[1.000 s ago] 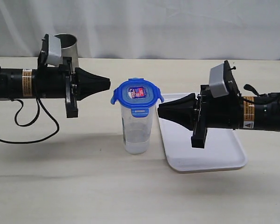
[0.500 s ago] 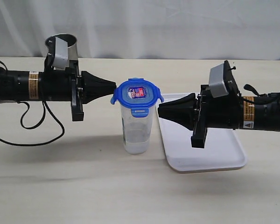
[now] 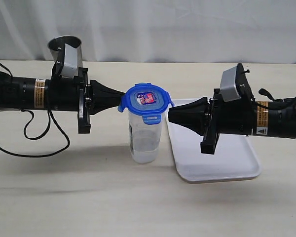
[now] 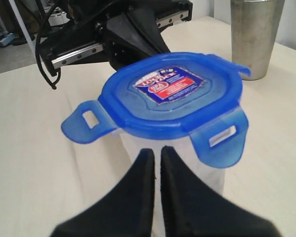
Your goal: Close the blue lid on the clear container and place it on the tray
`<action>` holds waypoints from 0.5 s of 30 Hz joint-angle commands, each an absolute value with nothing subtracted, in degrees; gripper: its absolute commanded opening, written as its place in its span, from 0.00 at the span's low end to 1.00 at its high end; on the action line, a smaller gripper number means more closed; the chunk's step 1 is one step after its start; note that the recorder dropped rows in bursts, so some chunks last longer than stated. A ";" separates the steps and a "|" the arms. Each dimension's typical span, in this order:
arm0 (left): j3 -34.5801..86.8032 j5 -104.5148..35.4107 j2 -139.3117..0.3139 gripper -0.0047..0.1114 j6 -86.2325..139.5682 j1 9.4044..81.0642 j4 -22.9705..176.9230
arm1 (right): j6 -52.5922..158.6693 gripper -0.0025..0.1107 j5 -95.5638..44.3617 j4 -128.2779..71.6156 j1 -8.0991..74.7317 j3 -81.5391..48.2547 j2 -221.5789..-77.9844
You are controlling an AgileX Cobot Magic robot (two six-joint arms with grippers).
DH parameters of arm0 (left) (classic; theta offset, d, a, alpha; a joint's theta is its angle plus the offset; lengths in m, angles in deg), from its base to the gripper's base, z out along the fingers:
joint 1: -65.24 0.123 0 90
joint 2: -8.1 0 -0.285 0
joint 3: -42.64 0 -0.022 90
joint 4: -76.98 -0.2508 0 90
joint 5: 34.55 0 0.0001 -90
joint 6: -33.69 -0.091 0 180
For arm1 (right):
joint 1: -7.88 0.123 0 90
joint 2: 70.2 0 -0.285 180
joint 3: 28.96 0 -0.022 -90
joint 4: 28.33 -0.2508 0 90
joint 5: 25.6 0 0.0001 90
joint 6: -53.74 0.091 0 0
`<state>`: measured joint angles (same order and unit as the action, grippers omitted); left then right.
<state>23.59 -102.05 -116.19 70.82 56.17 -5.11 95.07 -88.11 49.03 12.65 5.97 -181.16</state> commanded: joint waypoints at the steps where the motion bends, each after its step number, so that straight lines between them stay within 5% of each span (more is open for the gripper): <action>1: 23.85 -102.10 -116.24 0.04 71.67 55.94 -5.84 | 94.39 0.06 -87.13 47.76 12.70 5.71 -181.05; 15: 23.85 -102.10 -116.24 0.04 72.45 55.94 -6.74 | 93.79 0.06 -84.67 47.07 12.70 5.60 -181.64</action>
